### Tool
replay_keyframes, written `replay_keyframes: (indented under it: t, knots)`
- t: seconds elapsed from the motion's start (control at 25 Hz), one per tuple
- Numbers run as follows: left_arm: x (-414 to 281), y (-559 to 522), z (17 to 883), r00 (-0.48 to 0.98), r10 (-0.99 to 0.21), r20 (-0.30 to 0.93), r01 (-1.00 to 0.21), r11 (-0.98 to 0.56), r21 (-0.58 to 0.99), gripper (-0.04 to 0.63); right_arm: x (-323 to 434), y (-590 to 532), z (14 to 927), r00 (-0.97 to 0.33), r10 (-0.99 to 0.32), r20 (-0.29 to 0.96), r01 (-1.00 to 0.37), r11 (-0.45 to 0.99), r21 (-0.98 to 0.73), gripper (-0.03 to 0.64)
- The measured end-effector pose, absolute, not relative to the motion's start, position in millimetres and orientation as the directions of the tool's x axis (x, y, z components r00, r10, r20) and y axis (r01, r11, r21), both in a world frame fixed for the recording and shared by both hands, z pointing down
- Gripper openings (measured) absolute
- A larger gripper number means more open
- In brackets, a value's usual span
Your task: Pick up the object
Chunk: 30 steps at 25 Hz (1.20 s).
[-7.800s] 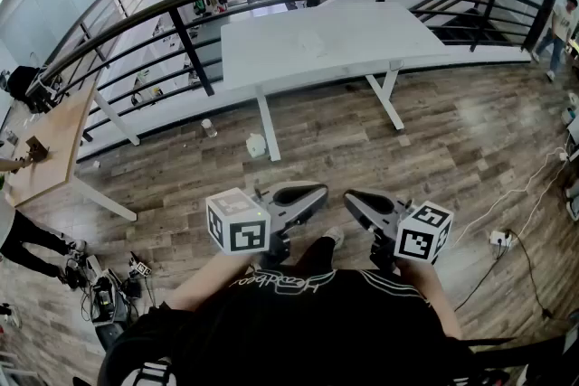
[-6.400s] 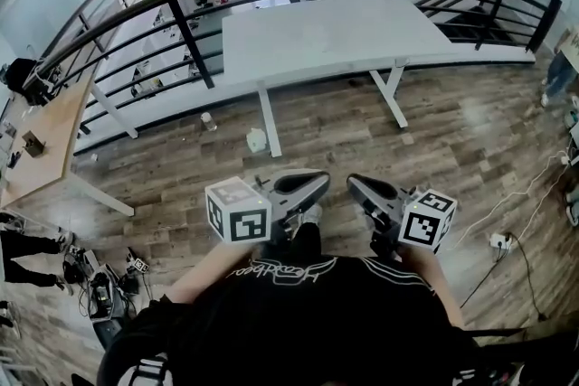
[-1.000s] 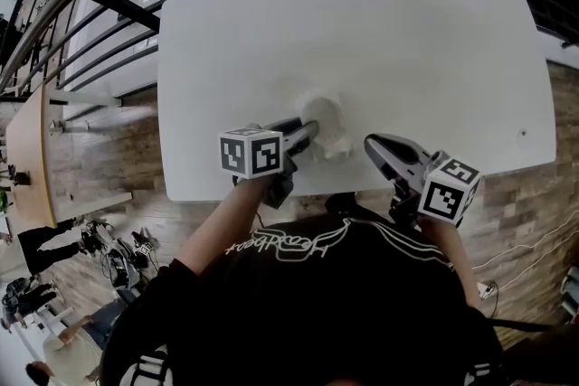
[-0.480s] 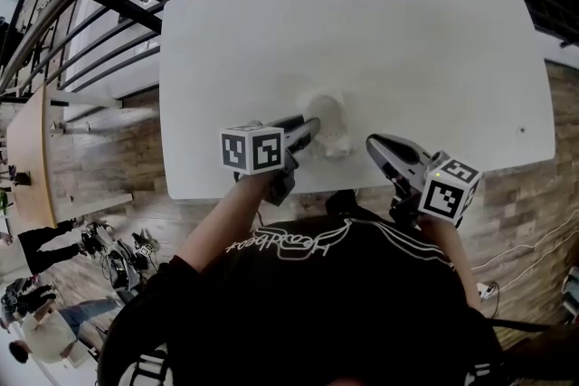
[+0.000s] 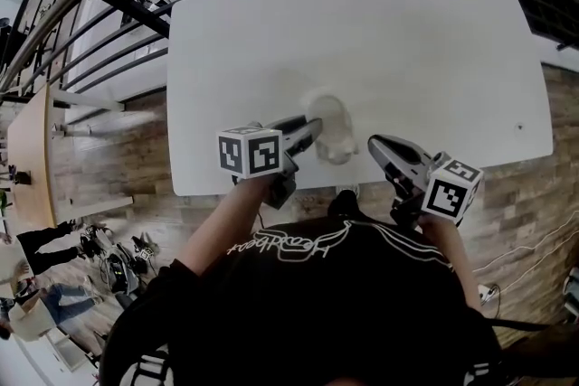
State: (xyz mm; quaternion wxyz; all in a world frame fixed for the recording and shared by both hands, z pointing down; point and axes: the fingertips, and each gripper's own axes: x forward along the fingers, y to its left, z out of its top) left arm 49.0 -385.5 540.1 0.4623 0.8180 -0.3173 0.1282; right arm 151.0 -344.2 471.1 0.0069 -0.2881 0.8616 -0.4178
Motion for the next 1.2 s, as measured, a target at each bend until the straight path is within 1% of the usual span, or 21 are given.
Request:
replay_keyframes:
  t: [0.28, 0.48, 0.68, 1.0, 1.2]
  knots:
    - [38, -367, 488, 0.795, -0.44, 0.418, -0.595, -0.427, 0.681, 0.121, 146, -334, 446, -0.82, -0.53, 0.218, -0.514, 0.512, -0.689, 0.021]
    - [24, -346, 450, 0.803, -0.478, 0.357, -0.579, -0.48, 0.659, 0.12, 133, -317, 415, -0.824, -0.537, 0.18, -0.508, 0.562, -0.652, 0.021]
    - [-10, -314, 415, 0.801, -0.52, 0.296, -0.57, -0.514, 0.64, 0.12, 106, -291, 383, -0.827, -0.543, 0.145, -0.509, 0.614, -0.604, 0.021]
    - [-51, -260, 371, 0.789, -0.562, 0.247, -0.58, -0.55, 0.601, 0.12, 68, -245, 339, -0.835, -0.542, 0.094, -0.504, 0.685, -0.526, 0.021]
    - [-88, -231, 368, 0.782, -0.578, 0.234, -0.587, -0.557, 0.588, 0.12, 31, -220, 341, -0.832, -0.544, 0.11, -0.52, 0.696, -0.494, 0.021]
